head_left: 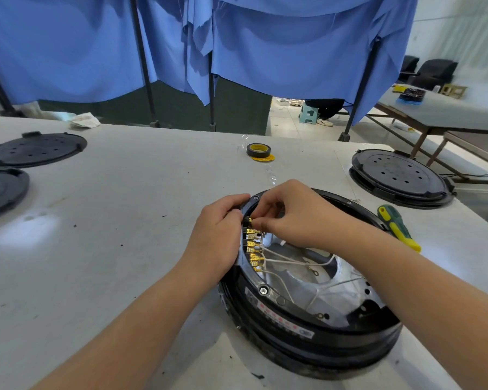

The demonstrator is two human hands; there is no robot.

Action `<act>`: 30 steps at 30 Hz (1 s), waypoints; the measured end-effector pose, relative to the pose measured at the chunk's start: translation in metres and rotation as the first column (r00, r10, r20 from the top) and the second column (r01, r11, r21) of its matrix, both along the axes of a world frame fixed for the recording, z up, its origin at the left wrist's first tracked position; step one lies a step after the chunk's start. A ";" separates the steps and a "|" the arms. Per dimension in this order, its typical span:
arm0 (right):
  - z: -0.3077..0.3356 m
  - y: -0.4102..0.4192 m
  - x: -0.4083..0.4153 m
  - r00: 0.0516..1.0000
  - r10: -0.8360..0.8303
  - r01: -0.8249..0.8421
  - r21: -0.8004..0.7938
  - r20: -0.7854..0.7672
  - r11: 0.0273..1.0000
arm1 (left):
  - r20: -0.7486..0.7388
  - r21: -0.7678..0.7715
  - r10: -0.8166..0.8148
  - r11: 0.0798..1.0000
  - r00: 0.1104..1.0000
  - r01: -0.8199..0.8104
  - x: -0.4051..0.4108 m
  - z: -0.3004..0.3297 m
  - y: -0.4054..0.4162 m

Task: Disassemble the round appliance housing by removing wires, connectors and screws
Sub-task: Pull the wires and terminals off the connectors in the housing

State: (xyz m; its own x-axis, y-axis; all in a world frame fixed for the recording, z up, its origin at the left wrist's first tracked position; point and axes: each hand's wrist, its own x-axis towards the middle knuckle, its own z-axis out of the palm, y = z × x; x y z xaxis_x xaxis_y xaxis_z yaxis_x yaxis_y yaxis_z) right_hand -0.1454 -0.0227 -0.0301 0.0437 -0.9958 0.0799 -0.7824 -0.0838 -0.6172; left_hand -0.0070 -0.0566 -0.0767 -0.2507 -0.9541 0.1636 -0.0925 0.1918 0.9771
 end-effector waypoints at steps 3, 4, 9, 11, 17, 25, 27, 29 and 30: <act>0.000 0.000 0.000 1.000 0.005 -0.005 0.002 0.006 1.000 | 0.001 -0.001 -0.005 1.000 1.000 0.005 0.000 0.001 0.000; 0.000 0.000 0.000 1.000 0.005 -0.006 0.002 0.011 1.000 | 0.002 -0.001 -0.003 1.000 1.000 0.003 0.000 0.001 0.000; 0.001 0.000 0.000 1.000 -0.015 0.015 0.021 0.022 1.000 | 0.019 -0.023 0.007 1.000 1.000 -0.007 0.000 0.002 0.000; 0.002 0.000 0.000 0.999 -0.015 0.014 0.033 0.034 0.999 | 0.028 -0.039 0.008 0.999 1.000 -0.007 0.000 0.003 0.001; 0.004 0.000 0.000 0.999 0.004 -0.005 0.033 0.038 0.999 | 0.040 -0.055 0.007 0.998 0.999 -0.005 0.001 0.004 0.000; 0.006 -0.001 -0.001 0.996 0.000 -0.006 0.077 0.086 0.997 | 0.045 -0.061 -0.004 0.998 0.999 0.006 0.001 0.004 0.000; 0.007 -0.003 -0.002 0.996 0.007 -0.014 0.081 0.091 0.997 | 0.043 -0.065 -0.016 0.998 0.999 0.019 0.002 0.004 0.001; 0.007 -0.003 -0.003 0.995 0.015 -0.024 0.088 0.101 0.996 | 0.037 -0.062 -0.019 0.998 0.999 0.022 0.002 0.005 0.001; 0.007 -0.004 -0.003 0.994 0.021 -0.030 0.089 0.103 0.996 | 0.034 -0.061 -0.016 0.998 0.999 0.018 0.002 0.005 0.001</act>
